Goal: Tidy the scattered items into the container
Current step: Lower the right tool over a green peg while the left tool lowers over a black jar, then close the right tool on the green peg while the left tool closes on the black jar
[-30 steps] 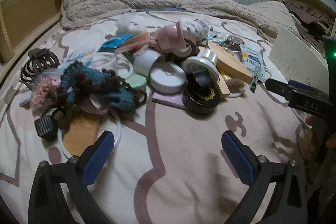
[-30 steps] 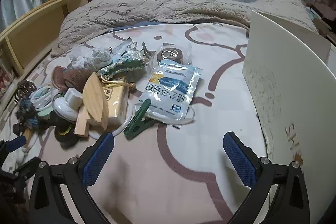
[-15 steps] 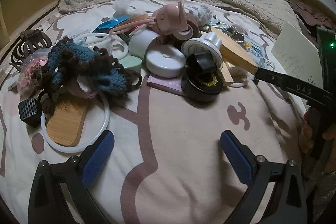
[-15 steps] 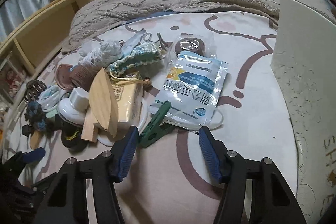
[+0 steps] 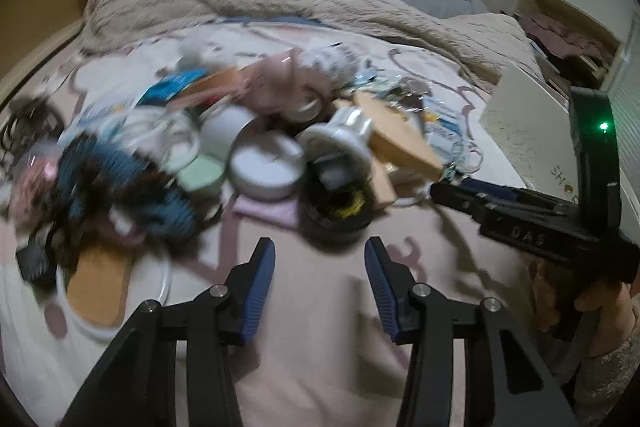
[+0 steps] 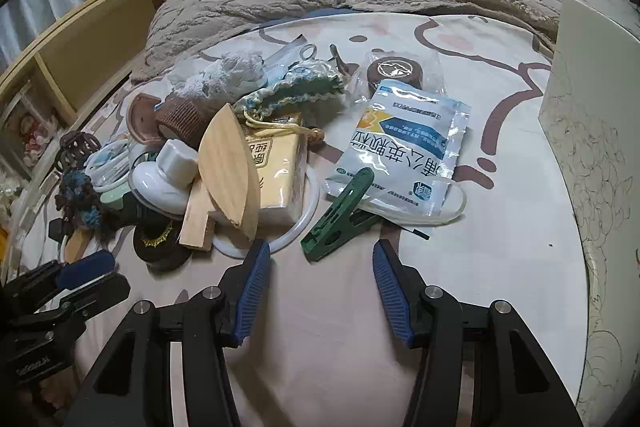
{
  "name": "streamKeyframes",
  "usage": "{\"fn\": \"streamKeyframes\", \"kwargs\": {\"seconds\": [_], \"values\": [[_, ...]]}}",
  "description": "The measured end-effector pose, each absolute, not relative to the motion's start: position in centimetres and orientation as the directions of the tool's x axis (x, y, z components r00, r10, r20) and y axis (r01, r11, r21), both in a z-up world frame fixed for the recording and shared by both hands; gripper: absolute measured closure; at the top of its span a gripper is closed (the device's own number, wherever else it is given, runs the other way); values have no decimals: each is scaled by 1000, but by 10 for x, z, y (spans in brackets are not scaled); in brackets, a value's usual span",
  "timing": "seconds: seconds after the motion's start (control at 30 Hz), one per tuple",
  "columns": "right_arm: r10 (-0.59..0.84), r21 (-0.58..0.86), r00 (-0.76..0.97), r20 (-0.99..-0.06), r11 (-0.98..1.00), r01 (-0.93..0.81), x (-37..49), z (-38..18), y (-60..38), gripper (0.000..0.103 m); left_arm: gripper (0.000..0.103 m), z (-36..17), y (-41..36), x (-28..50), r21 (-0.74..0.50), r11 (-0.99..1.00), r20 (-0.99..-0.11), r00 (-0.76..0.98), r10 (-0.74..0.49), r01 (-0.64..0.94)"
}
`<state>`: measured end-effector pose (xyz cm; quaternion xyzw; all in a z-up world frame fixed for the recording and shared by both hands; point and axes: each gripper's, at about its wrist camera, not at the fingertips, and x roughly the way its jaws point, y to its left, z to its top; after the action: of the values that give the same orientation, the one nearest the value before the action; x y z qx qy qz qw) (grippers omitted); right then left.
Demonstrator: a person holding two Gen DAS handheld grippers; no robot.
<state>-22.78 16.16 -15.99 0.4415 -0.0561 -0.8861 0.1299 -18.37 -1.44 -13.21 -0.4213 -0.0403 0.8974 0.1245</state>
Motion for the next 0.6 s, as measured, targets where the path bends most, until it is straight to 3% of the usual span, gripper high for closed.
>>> {"fn": "streamKeyframes", "kwargs": {"seconds": [0.33,0.47,0.6], "values": [[-321,297,-587,-744,-945,139,-233,-163,173,49,56,-141,-2,-208,-156,-972,-754,-614,234,-178],[-310,324,-599,-739,-942,88,-237,-164,181,63,56,-142,3,-209,-129,-975,-754,-620,216,-182],[-316,348,-599,-735,-935,67,-241,-166,186,67,50,-145,11,-210,-73,-980,-758,-628,175,-185]]}}
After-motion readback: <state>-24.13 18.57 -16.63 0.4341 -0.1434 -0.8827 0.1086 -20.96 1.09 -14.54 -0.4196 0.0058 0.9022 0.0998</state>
